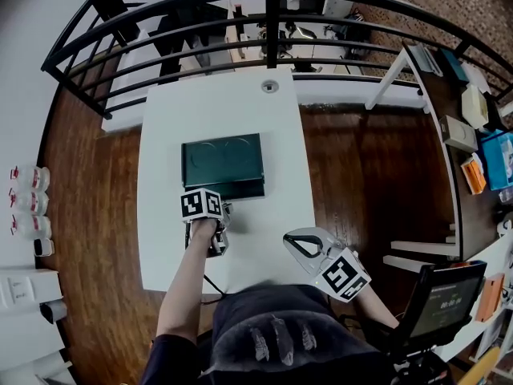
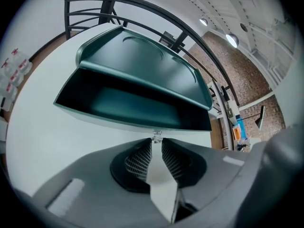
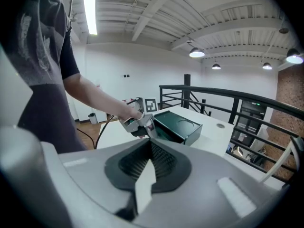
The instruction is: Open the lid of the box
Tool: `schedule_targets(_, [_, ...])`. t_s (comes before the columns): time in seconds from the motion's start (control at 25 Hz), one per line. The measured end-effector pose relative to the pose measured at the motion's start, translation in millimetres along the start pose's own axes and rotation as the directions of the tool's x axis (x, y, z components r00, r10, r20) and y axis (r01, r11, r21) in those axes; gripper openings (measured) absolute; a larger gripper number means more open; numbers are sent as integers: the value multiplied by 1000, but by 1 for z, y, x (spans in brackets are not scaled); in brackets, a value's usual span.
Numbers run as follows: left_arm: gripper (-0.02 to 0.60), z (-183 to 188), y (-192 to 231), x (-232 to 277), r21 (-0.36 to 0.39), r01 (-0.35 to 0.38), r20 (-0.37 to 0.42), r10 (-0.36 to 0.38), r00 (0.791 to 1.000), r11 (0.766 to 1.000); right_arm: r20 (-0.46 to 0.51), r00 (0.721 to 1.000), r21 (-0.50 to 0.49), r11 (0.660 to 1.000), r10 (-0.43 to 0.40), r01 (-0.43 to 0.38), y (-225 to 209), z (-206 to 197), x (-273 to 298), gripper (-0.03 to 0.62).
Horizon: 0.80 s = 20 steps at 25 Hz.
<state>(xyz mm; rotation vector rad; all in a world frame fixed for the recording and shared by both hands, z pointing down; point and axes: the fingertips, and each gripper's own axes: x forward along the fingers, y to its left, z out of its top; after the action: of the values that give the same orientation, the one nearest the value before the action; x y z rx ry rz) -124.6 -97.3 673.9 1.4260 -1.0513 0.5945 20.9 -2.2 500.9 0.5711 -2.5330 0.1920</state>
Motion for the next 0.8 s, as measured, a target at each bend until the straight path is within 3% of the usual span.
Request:
schedule_targets(0.44, [80,-53,4,-16,-34,29,24,-28,999,999,1,999,-21,999,42,-42,14,3,0,2])
schedule_targets(0.8, [80,-71,-2,-21,-50,74,82,-70,994,996,-2,999,-33,999,34,-34,19,-4,-7,2])
